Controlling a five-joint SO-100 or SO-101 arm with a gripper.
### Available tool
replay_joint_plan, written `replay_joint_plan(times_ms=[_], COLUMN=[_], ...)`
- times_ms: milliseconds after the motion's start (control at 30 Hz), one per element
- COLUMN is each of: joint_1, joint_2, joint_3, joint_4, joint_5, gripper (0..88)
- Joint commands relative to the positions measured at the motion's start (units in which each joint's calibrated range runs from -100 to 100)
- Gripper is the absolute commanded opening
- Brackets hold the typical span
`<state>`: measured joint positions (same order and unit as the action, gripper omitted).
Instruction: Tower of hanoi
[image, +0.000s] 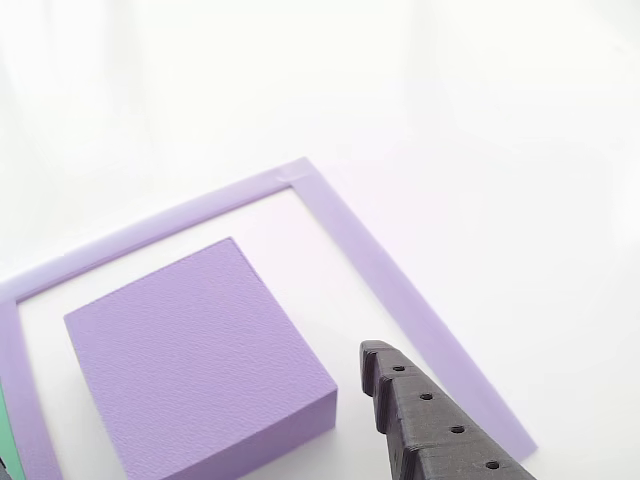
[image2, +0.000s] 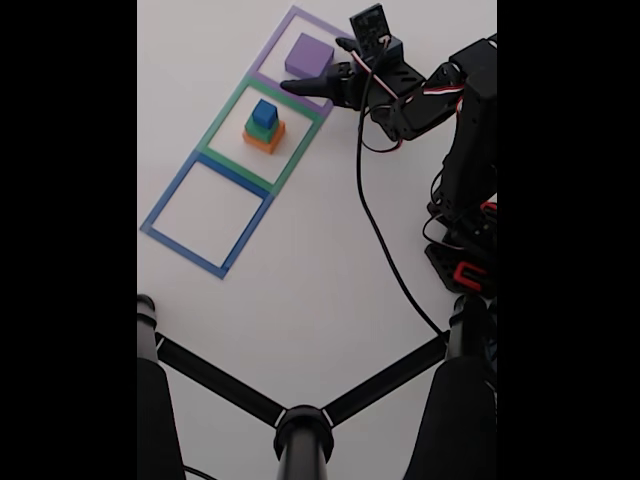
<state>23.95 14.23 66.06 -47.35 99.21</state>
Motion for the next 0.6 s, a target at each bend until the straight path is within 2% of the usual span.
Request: replay_joint_plan(times_ms=[0,333,567], joint_1=[-1.4,-2.6,-3.0], joint_2=[0.0,1.4,1.6], joint_3=[-2.6,-3.0,-3.0], joint_4=[-1.7,-2.3,-2.3], joint_5=[0.8,0.8,0.8], gripper=[47.0,45.8,39.6])
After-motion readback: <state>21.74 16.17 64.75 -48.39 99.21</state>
